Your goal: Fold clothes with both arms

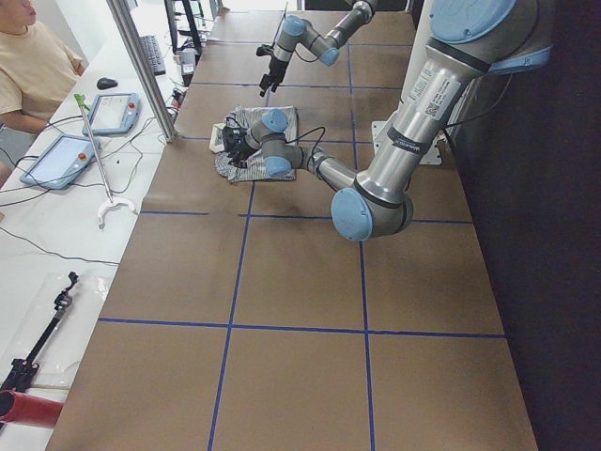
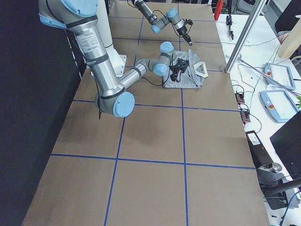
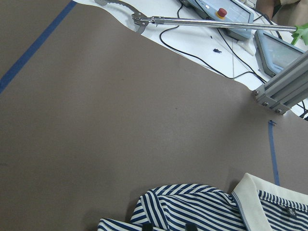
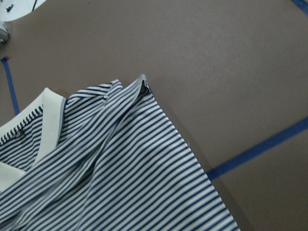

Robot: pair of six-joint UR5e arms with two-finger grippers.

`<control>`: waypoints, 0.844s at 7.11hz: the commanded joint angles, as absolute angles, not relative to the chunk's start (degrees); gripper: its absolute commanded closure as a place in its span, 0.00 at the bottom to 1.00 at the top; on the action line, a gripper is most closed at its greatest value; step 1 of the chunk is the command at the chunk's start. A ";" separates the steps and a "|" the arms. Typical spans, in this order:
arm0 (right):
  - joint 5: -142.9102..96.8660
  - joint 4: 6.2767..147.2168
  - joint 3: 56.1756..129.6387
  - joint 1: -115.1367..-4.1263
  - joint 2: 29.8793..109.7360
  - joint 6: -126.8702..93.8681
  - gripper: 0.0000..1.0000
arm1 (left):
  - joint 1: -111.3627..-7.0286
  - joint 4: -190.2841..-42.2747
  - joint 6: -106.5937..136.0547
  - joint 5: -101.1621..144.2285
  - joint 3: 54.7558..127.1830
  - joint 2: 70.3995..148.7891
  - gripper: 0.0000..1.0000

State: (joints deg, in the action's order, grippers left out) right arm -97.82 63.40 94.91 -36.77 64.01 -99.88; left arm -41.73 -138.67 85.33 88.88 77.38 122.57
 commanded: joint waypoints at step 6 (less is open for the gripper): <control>-91.76 63.19 96.07 -28.30 69.70 -114.08 0.41 | -41.40 -138.78 85.34 88.77 77.70 122.78 0.66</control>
